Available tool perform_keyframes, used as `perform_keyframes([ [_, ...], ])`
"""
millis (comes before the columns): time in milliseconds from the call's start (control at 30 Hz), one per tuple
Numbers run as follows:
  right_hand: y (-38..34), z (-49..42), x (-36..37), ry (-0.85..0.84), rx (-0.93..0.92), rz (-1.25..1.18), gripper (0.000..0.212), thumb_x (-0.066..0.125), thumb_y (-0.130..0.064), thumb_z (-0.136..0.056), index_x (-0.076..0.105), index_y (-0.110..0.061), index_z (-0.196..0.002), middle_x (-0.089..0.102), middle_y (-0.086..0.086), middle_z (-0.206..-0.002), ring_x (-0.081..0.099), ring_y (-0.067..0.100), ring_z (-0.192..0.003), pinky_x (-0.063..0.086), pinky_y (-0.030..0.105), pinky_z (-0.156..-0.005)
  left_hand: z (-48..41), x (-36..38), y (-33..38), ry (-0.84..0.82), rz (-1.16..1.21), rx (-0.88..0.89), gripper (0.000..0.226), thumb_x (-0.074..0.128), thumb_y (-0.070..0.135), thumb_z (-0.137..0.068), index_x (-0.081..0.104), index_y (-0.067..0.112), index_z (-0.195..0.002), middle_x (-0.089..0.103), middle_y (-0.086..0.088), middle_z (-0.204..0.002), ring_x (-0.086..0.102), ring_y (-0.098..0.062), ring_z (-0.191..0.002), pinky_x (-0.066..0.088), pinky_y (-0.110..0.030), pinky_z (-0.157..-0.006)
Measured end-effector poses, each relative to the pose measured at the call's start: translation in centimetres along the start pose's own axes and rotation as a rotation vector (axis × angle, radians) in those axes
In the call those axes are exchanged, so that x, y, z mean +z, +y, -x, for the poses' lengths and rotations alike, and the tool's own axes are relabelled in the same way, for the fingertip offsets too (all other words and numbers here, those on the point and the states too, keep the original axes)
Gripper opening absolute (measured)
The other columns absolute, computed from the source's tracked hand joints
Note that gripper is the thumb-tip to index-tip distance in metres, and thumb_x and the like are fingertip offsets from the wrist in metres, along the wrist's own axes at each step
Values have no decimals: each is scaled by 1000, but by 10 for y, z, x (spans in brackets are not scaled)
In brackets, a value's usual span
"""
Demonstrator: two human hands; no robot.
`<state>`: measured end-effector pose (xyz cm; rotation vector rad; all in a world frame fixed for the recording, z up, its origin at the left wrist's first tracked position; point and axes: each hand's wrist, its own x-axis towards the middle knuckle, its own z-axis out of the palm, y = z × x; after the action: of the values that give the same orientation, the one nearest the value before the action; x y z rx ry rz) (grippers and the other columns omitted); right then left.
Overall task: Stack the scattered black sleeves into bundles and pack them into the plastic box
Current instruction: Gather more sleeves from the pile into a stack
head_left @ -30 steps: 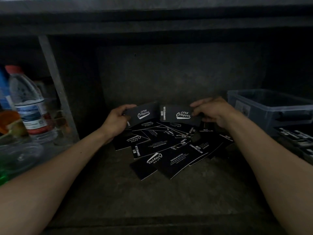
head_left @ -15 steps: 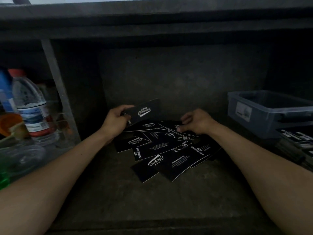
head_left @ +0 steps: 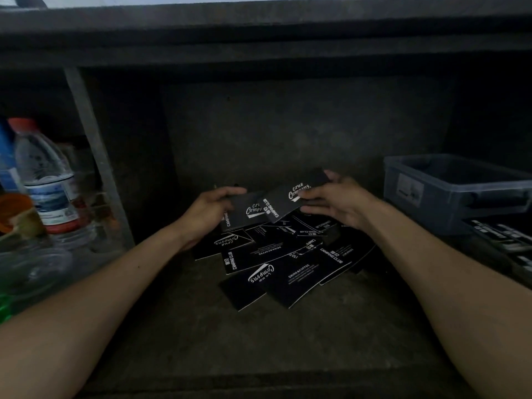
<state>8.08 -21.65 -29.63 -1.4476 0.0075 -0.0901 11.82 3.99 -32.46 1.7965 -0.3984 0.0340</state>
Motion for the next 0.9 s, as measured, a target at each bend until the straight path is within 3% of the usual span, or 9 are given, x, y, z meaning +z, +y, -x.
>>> perform_keyframes([
  [67, 8, 1, 9, -9, -34, 94, 42, 75, 2, -81, 58, -9, -118, 74, 10, -105, 75, 21, -81, 62, 29, -69, 0, 0, 0, -16, 7, -7, 27, 59, 17, -90, 73, 26, -111, 71, -2, -120, 65, -18, -116, 49, -33, -105],
  [133, 16, 0, 16, -4, -84, 311, 40, 81, -8, -78, 64, -9, -114, 76, 3, -95, 73, 10, -74, 57, 18, -62, 6, 1, 3, -39, -93, 57, 32, 75, 26, -86, 70, 27, -117, 72, 6, -115, 67, -8, -108, 51, -23, -96],
  [200, 19, -3, 18, 26, -184, 605, 37, 89, -20, -70, 72, -13, -102, 75, -4, -88, 70, 5, -74, 56, 16, -66, 8, 3, 1, -21, -190, 147, 40, 78, 11, -83, 66, 24, -120, 69, 8, -112, 67, -3, -98, 52, -10, -80],
  [300, 12, -8, 12, 129, -212, 802, 43, 85, -48, -69, 76, -14, -93, 76, 1, -88, 69, 10, -82, 56, 28, -81, 6, 3, 2, 67, -218, 221, 40, 66, -7, -88, 66, 22, -116, 67, 4, -110, 66, 2, -90, 50, -5, -73],
  [467, 12, -9, -5, 119, 6, 1226, 67, 81, -58, -68, 69, -16, -118, 69, 3, -121, 63, 21, -112, 50, 33, -99, -1, -10, 5, 185, -131, 131, 44, 50, -13, -89, 67, 18, -115, 69, 7, -98, 63, 3, -81, 50, -5, -69],
  [633, 1, -9, -2, 166, 50, 1041, 50, 87, -30, -72, 71, -6, -113, 68, 6, -116, 63, 22, -109, 51, 32, -96, -3, -12, -9, 125, -220, 72, 45, 55, -12, -90, 64, 23, -117, 69, 4, -102, 66, 3, -76, 51, -6, -65],
  [767, 1, -16, -12, 193, 212, 702, 28, 82, -14, -76, 70, -4, -99, 71, 7, -85, 64, 19, -65, 45, 21, -50, -2, -11, -7, 127, -171, 64, 43, 50, -11, -93, 65, 20, -119, 68, 5, -102, 67, -1, -80, 53, -9, -64],
  [833, -2, -14, -18, 109, 335, 685, 9, 70, -14, -86, 62, -12, -83, 59, 1, -67, 51, 11, -49, 32, 14, -39, -2, -12, -8, 117, -157, 53, 42, 49, -10, -94, 65, 20, -118, 69, 0, -105, 67, -5, -83, 54, -10, -65],
  [900, -7, -11, -24, 58, 402, 682, 18, 65, -14, -90, 55, -17, -75, 50, -2, -63, 44, 8, -49, 25, 12, -35, -3, -12, -9, 116, -140, 39, 43, 48, -11, -94, 65, 19, -118, 70, -1, -105, 68, -3, -80, 54, -11, -65],
])
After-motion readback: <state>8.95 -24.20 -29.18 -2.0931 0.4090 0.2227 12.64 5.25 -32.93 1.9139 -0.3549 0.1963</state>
